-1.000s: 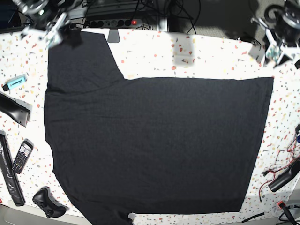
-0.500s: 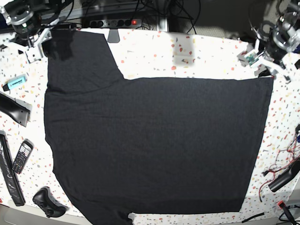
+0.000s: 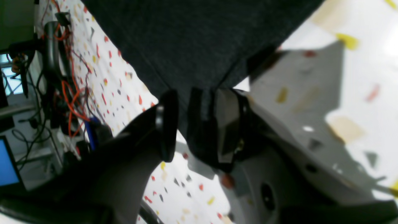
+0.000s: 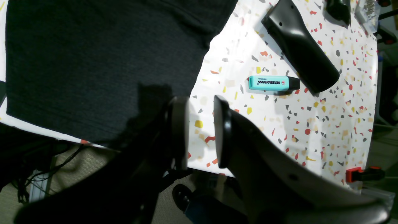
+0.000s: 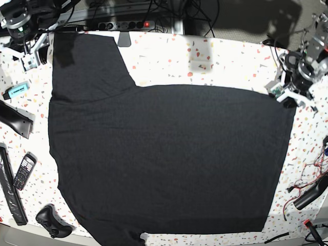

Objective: Fold the T-shirt properly
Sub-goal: 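Move both grippers down to the collar-side corners of the black T-shirt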

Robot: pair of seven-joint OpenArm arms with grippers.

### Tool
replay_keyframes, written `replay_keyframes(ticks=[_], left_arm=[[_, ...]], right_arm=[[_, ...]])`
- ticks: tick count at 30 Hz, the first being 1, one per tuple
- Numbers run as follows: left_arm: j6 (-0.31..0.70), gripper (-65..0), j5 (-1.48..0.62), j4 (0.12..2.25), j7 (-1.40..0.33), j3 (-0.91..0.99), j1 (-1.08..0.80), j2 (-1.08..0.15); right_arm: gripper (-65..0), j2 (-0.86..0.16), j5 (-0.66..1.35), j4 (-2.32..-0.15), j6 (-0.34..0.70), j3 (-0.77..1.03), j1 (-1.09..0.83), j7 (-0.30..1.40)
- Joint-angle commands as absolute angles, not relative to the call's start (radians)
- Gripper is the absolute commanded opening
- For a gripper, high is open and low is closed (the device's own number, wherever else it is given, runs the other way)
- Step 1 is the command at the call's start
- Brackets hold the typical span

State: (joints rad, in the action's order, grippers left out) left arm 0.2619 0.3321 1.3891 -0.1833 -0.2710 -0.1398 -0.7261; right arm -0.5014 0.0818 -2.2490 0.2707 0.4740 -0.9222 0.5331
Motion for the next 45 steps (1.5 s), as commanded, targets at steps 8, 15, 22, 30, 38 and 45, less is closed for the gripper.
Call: replay_keyframes(ticks=[8,15,22,30,38,45], left_arm=[[0.421,-50.0,0.333,1.361,-0.185,-0.266,-0.116,-0.749],[0.422,-65.0,0.331,1.361,-0.250,-0.266,-0.116,-0.748],[0.420,-65.0,0.333,1.362,-0.253,-0.265,-0.113,-0.722],[0.421,-65.0,0.340,1.363,-0.262,-0.265,-0.096,-0.682],[0.420,-65.0,0.340,1.364,-0.292,-0.265,-0.094,-0.679],[0.420,-65.0,0.340,1.364,-0.303,-0.265,-0.094,-0.679]], right_arm=[[-51.2,-0.512,0.082,-2.267,0.262,0.484,-0.928,0.524],[-51.0,-0.513,0.078,-2.266,0.268,0.484,-0.928,0.504],[-30.5,-0.598,0.000,-2.264,0.366,0.484,-0.925,0.494],[-30.7,-0.628,-0.176,-2.137,0.400,0.484,-0.925,0.403],[-30.7,-0.715,-0.233,-1.917,0.419,0.375,-0.822,0.402],[-30.7,-0.715,-0.324,-1.840,0.418,0.114,-0.667,0.471]])
